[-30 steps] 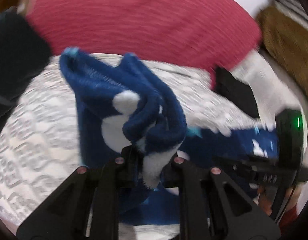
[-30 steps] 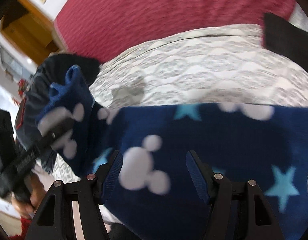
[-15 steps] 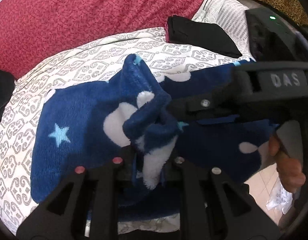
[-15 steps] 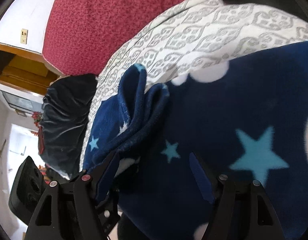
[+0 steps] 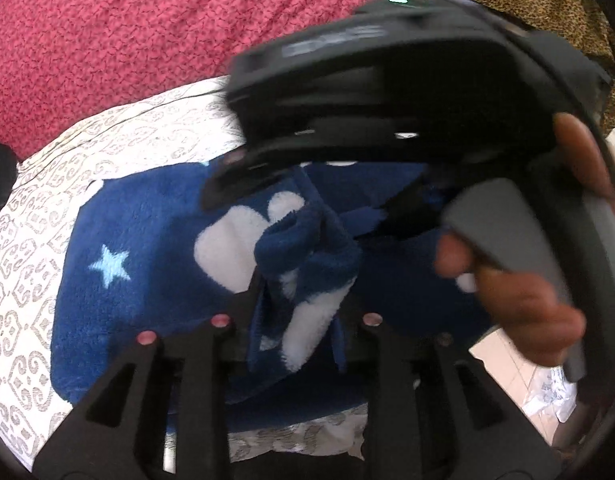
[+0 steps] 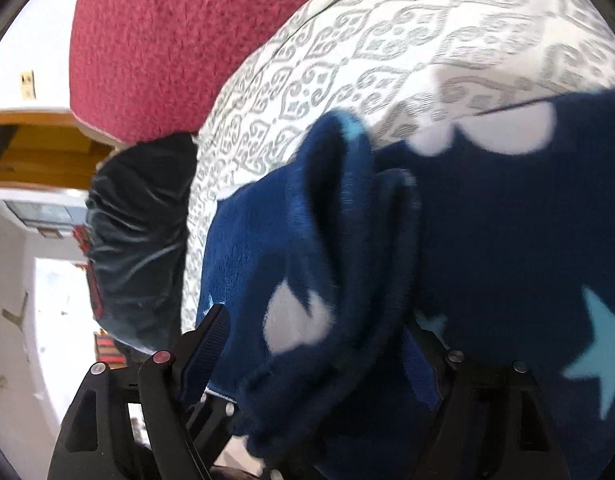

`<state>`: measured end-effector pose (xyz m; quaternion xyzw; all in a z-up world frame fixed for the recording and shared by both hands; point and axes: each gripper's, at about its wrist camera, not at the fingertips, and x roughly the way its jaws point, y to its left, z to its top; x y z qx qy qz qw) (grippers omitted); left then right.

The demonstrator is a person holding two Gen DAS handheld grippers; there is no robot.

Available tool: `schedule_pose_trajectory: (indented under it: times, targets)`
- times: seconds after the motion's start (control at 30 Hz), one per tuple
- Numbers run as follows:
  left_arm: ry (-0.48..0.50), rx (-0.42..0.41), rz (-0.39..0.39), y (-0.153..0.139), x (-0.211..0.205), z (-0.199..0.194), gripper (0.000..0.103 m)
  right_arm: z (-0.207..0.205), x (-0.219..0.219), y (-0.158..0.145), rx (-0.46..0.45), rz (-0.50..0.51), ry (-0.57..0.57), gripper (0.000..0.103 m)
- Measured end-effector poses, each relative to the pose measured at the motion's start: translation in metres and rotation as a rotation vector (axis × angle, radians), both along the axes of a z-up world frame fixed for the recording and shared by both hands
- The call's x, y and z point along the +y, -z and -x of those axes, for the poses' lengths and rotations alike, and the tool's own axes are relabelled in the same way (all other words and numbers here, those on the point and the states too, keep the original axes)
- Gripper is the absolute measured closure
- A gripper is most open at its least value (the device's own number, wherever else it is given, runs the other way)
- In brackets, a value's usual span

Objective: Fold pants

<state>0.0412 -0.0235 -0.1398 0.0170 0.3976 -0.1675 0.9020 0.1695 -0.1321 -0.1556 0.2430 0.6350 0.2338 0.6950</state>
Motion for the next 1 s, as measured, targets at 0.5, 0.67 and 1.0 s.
schedule_pose_trajectory:
  times: [0.5,0.67,1.0]
  targets:
    - [-0.061,-0.063,-0.066,-0.016,0.025,0.030,0.034,0.015,0.001,-0.047,-0.240,0.166,-0.032,0.088]
    - [-0.050,-0.059,-0.078,-0.014,0.022,0.037,0.034,0.017,-0.012,-0.061,-0.276,0.186,-0.017,0.088]
    - [-0.109,-0.057,0.005,-0.026,0.054,0.031,0.034,0.024,-0.052,-0.077,-0.300,0.234,0.021,0.088]
